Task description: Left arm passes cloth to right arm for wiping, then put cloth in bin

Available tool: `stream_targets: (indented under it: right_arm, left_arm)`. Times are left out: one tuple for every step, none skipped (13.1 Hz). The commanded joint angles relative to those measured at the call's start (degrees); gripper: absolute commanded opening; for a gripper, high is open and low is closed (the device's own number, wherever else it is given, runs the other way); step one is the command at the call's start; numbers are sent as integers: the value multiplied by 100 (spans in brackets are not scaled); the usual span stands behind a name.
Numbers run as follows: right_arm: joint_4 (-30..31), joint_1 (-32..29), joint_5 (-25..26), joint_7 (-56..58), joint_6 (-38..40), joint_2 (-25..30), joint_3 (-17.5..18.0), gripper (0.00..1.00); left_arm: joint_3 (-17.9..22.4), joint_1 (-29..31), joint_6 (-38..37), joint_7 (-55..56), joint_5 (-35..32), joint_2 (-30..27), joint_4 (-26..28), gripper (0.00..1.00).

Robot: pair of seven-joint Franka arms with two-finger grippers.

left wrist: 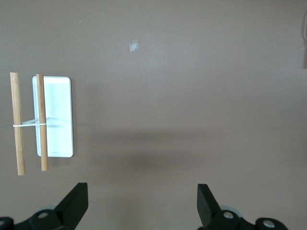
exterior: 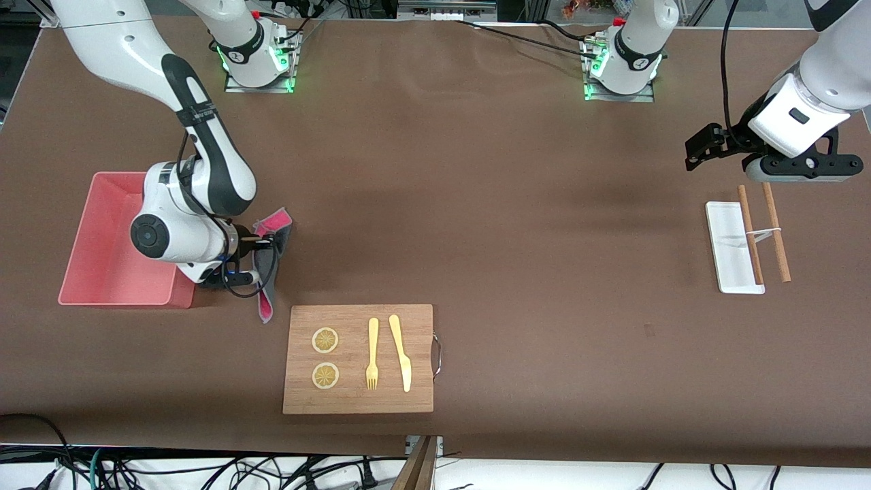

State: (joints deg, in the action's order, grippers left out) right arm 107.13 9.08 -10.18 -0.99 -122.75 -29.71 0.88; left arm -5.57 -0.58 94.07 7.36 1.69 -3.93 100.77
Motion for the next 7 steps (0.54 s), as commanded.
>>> stream_targets:
  right_arm:
    - [-122,260,-98,-680,76,53,78,0]
    - [-122,304,-159,-1005,67,53,183,0]
    - [-140,374,-360,-1243,67,53,245,0]
    - [-227,471,-597,-1358,76,45,255,0]
    - [-280,585,-791,-1481,76,45,255,0]
    - [-298,682,-906,-1700,67,45,263,0]
    - [-316,761,-933,-1955,67,45,316,0]
  left_arm:
    - [-23,-65,-387,-33,-134,93,-285,100]
    - [-23,-83,-633,-42,-134,172,-434,100]
    - [-23,-83,-722,-50,-142,251,-523,100]
    - [-32,-83,-749,-50,-142,252,-559,100]
    - [-41,-100,-750,-42,-134,252,-568,100]
    - [-50,-101,-750,-42,-125,261,-568,100]
    - [-58,-109,-750,-50,-133,252,-576,100]
